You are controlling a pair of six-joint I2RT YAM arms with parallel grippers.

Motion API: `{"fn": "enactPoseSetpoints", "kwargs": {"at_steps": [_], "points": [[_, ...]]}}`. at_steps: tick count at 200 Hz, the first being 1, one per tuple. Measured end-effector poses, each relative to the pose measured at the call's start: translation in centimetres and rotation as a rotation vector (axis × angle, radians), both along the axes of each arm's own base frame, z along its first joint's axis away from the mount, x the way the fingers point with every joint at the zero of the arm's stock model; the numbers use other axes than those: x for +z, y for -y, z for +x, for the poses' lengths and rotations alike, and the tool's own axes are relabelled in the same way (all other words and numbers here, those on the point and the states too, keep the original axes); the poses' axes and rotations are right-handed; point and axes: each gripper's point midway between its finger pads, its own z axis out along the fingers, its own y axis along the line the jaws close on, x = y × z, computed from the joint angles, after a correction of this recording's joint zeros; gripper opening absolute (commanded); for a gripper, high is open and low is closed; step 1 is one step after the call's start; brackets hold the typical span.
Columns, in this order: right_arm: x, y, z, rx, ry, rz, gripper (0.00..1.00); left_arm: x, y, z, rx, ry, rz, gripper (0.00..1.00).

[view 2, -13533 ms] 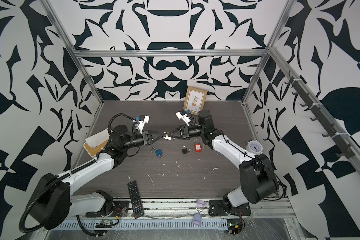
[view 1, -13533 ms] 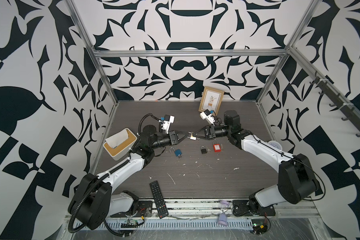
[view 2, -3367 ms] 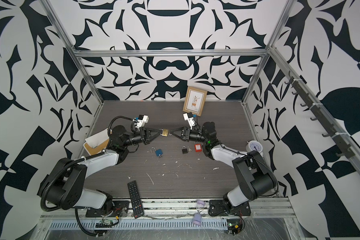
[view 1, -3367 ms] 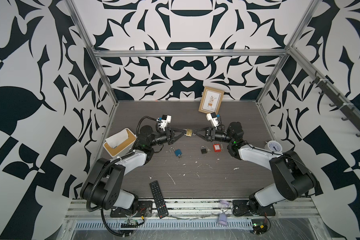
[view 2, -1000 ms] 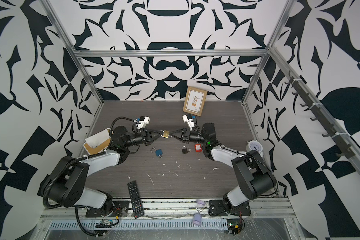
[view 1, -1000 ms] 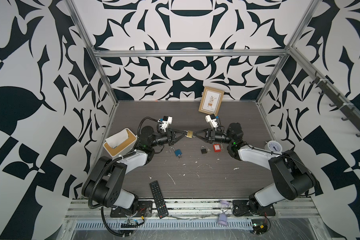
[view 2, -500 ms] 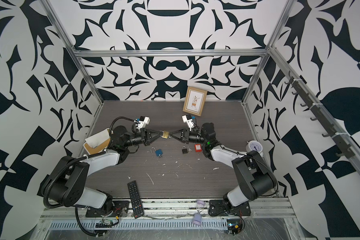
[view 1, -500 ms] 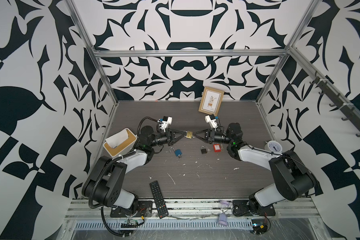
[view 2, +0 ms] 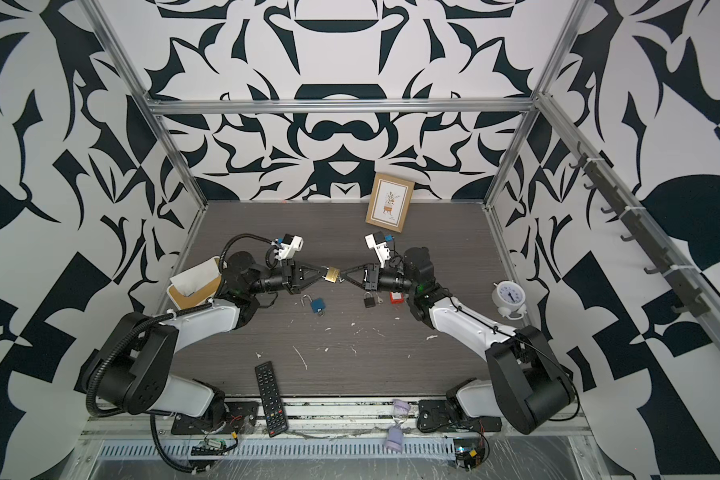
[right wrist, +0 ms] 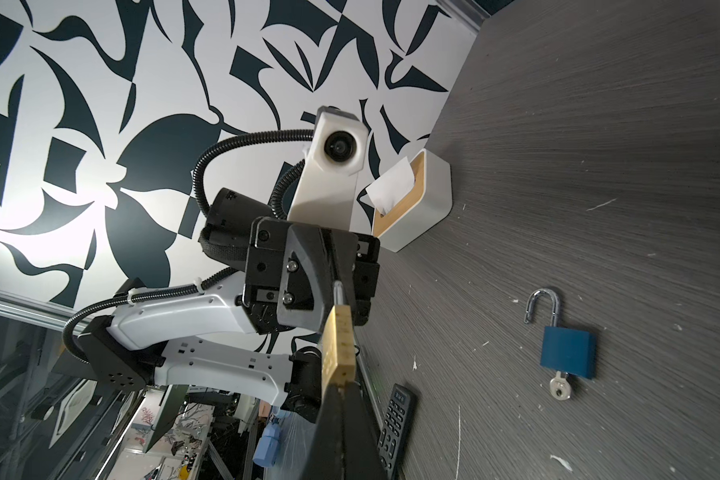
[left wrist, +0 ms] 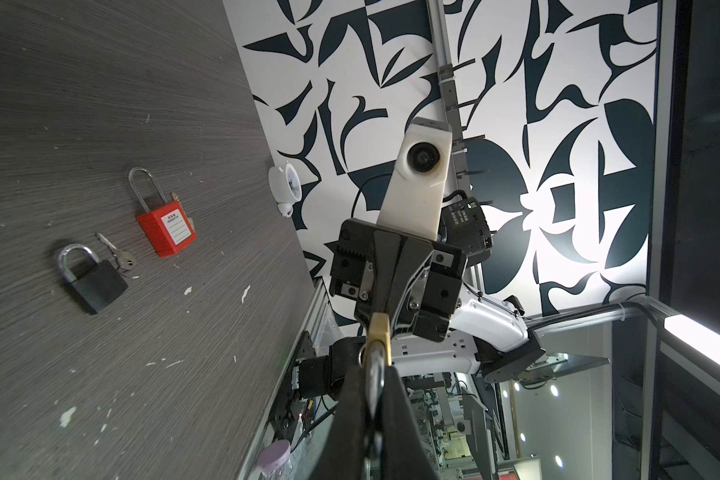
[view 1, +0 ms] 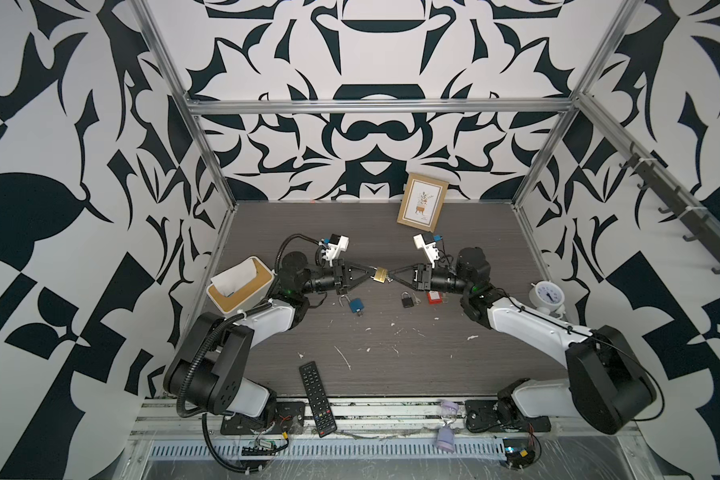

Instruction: Lock with the key

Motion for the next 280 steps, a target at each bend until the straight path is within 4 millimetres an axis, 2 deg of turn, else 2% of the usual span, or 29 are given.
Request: {"fn": "enactPoseSetpoints", "kwargs": {"at_steps": [37, 77, 113, 142, 157, 182, 193, 209, 241, 280], "points": [[0.0, 0.4, -0.1, -0.008, -0.009, 0.027, 0.00, 0.2, -0.1, 0.0, -0.002, -0.003, -0.007, 0.00], [-0.6, 2.2, 1.1, -0.055, -0.037, 0.053, 0.00, 0.4, -2.8, 3.1, 0.141, -0.023, -0.020, 0.00], [-1.2, 2.1, 1.4, -0.066, -0.058, 0.040, 0.00, 0.5, -2.8, 3.2, 0.150, -0.027, -0.021, 0.00], [-4.5, 2.4, 2.9, -0.217, -0.138, -0.041, 0.00, 0.1, -3.0, 3.2, 0.171, -0.017, 0.013, 0.00], [-7.7, 2.4, 2.9, -0.331, -0.191, -0.104, 0.00, -0.3, -3.1, 3.2, 0.178, -0.012, 0.034, 0.00], [-13.9, 1.8, 1.1, -0.438, -0.287, -0.237, 0.00, -1.3, -3.1, 3.3, 0.186, -0.016, 0.074, 0.00], [-15.8, 1.6, 0.8, -0.471, -0.313, -0.281, 0.00, -1.7, -3.1, 3.4, 0.189, -0.014, 0.090, 0.00], [-17.9, 2.0, 1.5, -0.549, -0.328, -0.324, 0.00, -2.2, -3.1, 3.6, 0.191, -0.003, 0.118, 0.00], [-19.2, 3.2, 3.0, -0.671, -0.311, -0.369, 0.00, -3.6, -3.0, 3.8, 0.195, 0.009, 0.191, 0.00], [-18.1, 3.4, 5.3, -0.754, -0.258, -0.377, 0.00, -5.1, -2.6, 3.5, 0.182, 0.024, 0.271, 0.00]]}}
